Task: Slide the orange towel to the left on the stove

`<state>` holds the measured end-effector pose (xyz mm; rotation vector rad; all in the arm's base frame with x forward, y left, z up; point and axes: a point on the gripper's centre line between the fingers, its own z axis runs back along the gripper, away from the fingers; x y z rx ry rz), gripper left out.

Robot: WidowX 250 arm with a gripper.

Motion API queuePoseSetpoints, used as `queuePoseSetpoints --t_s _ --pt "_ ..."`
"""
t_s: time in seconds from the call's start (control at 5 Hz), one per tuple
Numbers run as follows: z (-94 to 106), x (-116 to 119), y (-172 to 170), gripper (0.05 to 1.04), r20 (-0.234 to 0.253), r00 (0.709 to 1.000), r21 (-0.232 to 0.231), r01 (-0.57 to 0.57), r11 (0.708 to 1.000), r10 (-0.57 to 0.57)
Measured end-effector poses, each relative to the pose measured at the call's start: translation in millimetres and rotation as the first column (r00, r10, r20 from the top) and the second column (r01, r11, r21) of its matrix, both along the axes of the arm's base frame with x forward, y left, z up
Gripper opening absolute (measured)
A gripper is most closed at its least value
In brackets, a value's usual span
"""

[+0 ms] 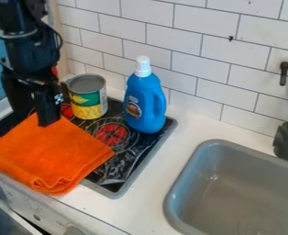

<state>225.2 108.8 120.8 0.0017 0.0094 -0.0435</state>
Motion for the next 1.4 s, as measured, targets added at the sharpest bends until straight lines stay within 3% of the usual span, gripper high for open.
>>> queuePoseSetpoints --t_s 0.2,0.6,0.8,1.0,1.2,1.4 --pt "-8.8 5.9 3.2 1.0 0.014 0.999 0.007 0.036 0.999 -0.036" --pt "-35.3 -1.3 7.1 1.0 0.028 1.0 0.063 0.01 0.998 -0.011" --pt "-54.4 -0.1 15.8 1.0 0.008 1.0 0.094 0.017 0.995 -0.018" --pt "-73.6 -2.3 27.3 1.0 -0.023 1.0 0.093 -0.014 0.996 0.016" --pt "-86.1 -4.3 29.5 1.0 -0.054 0.998 0.045 -0.01 0.999 0.012" --pt "-87.6 -7.0 35.8 1.0 -0.067 0.998 0.082 -0.007 0.997 0.013"
